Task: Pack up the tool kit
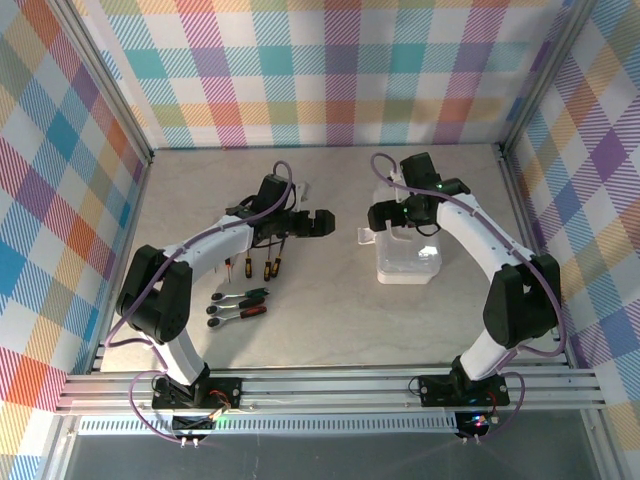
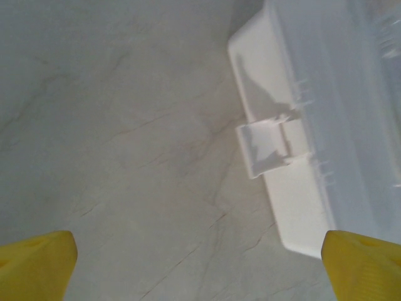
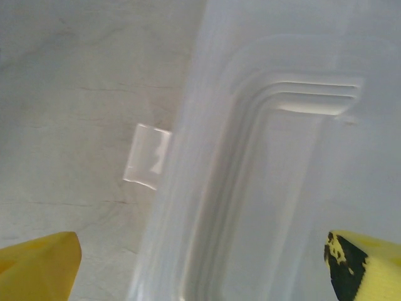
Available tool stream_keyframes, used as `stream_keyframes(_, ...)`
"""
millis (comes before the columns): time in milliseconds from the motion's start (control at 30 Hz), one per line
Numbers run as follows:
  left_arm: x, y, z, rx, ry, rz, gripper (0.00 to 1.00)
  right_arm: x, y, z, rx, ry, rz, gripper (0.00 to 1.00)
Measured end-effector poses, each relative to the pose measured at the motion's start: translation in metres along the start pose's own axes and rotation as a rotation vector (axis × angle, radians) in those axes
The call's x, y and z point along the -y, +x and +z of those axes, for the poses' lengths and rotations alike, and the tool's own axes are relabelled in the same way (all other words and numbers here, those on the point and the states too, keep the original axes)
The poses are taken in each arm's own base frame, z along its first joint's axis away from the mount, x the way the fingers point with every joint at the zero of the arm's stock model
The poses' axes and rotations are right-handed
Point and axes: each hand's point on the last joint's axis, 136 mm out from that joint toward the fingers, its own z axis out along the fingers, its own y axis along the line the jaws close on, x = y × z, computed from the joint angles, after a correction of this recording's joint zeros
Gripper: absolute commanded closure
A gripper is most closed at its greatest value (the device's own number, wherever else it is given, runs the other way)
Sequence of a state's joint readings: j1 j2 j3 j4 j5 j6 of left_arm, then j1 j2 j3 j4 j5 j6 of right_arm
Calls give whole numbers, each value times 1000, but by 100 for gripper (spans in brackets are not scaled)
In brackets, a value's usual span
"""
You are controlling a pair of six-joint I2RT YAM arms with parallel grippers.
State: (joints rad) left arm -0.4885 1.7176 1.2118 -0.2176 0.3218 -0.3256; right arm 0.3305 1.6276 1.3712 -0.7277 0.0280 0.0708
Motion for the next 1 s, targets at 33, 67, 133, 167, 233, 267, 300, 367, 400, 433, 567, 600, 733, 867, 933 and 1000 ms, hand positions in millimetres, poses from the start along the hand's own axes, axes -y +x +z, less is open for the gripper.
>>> stream_keyframes(33,-3,3,0,-9,-12,2,0,4,0,-1,0,13,-1,1)
stream_keyframes(67,-5,5,0,-16,-25,3,0,8,0,-3,2,26,0,1)
stream_keyframes(133,-9,9,0,-33,-47,8,0,14,-1,-9,13,49,3,1)
stream_keyframes(167,-11,11,0,-38,-55,12,0,18,-2,-13,22,62,6,1)
stream_keyframes(233,-13,13,0,-47,-69,15,0,26,-6,-22,45,90,14,1)
stream_keyframes(267,-12,15,0,-50,-71,19,0,32,-7,-26,54,109,23,1)
stream_keyframes(300,-13,15,0,-51,-76,22,0,39,-7,-29,58,128,35,1)
stream_keyframes(367,-13,17,0,-57,-81,27,0,54,-6,-30,57,168,67,1)
stream_keyframes(400,-14,18,0,-61,-85,31,0,61,-4,-29,53,184,82,1)
stream_keyframes(433,-14,20,1,-66,-87,34,0,68,-1,-27,44,197,96,1)
stream_keyframes(567,-14,22,3,-74,-92,41,0,82,12,-13,-4,213,130,1)
stream_keyframes(600,-15,23,3,-76,-92,42,0,82,14,-8,-15,203,133,1)
stream_keyframes(733,-15,23,4,-76,-96,43,0,75,9,-1,0,146,139,1)
stream_keyframes(867,-15,23,4,-75,-98,44,0,66,2,9,13,85,145,1)
stream_keyframes(933,-14,23,4,-76,-98,45,0,62,0,12,19,58,151,1)
stream_keyframes(1000,-14,24,5,-77,-96,47,0,58,-3,14,25,34,154,1)
